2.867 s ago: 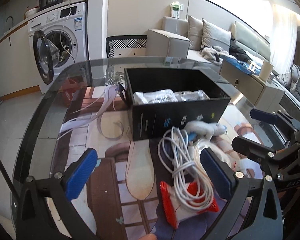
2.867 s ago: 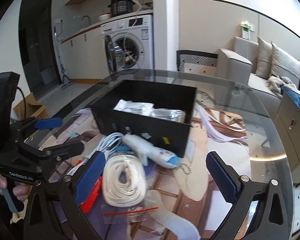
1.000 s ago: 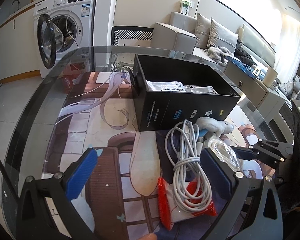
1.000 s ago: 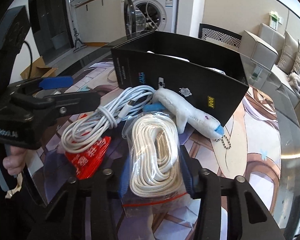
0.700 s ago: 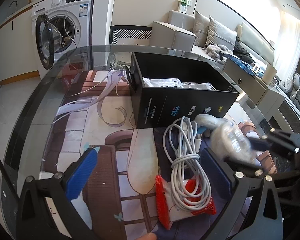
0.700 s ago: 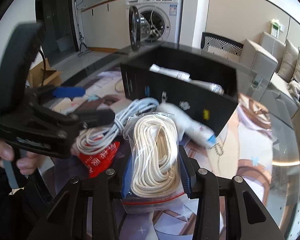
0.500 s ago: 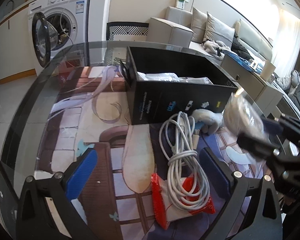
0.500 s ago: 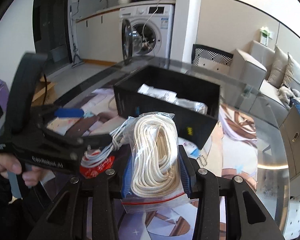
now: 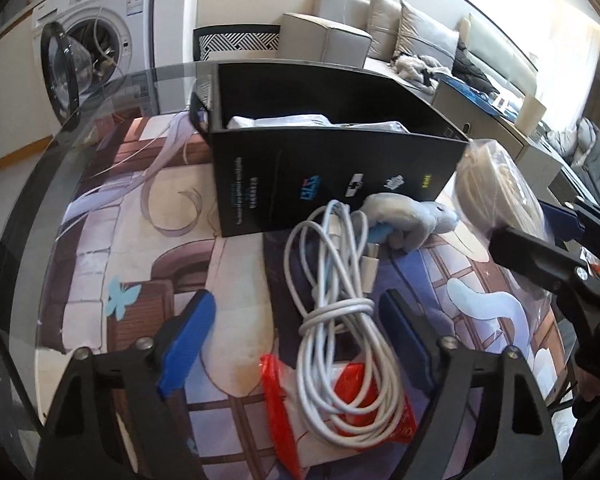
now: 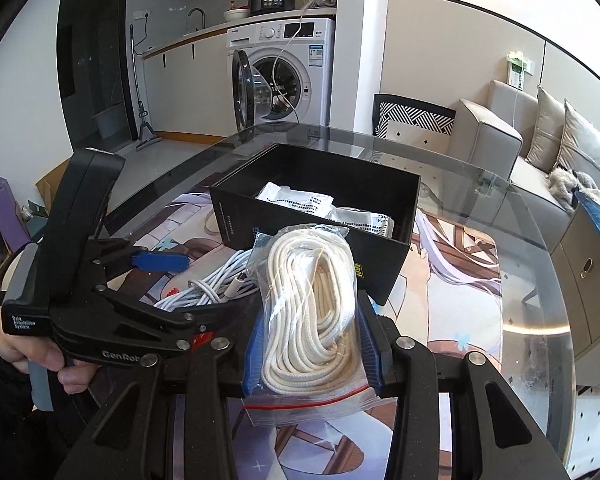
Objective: Organize soft objects
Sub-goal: 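Grasp the coiled white cable with the left tool while right tool holds the rope bag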
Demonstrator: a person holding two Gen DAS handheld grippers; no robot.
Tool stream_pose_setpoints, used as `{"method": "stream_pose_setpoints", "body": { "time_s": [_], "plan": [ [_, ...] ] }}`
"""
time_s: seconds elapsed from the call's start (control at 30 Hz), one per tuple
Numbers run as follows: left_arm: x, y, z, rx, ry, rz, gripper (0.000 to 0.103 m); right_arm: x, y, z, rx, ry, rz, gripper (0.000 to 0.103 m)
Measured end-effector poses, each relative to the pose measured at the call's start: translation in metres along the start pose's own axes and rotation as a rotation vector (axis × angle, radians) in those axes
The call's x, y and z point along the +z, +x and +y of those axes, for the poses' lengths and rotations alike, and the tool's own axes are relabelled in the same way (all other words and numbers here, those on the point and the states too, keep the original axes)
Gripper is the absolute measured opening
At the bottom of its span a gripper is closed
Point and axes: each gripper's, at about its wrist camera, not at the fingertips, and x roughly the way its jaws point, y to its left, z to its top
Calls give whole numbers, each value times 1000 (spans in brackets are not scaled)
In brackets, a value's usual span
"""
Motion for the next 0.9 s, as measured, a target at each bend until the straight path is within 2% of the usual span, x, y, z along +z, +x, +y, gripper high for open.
{"method": "stream_pose_setpoints", "body": {
  "time_s": [0.07,0.13,0.17,0.2,0.23,0.9],
  "plan": [
    [0,0,-3,-2,13,-1,73,0,0,0,0,0,0,41],
    [0,-1,-6,-1,28,-5,59,-1,1,0,2,-1,2,41],
    [0,-1,-7,1,35,-6,55,-1,1,0,3,-1,3,41],
    [0,-2,-8,-2,40,-8,44,-1,1,1,4,-1,4,41],
    [0,-3,-8,-12,44,-7,38,-1,2,1,5,-3,5,41],
    [-4,-24,-3,-53,41,-52,35,1,-5,5,0,-5,-15,41]
  ]
}}
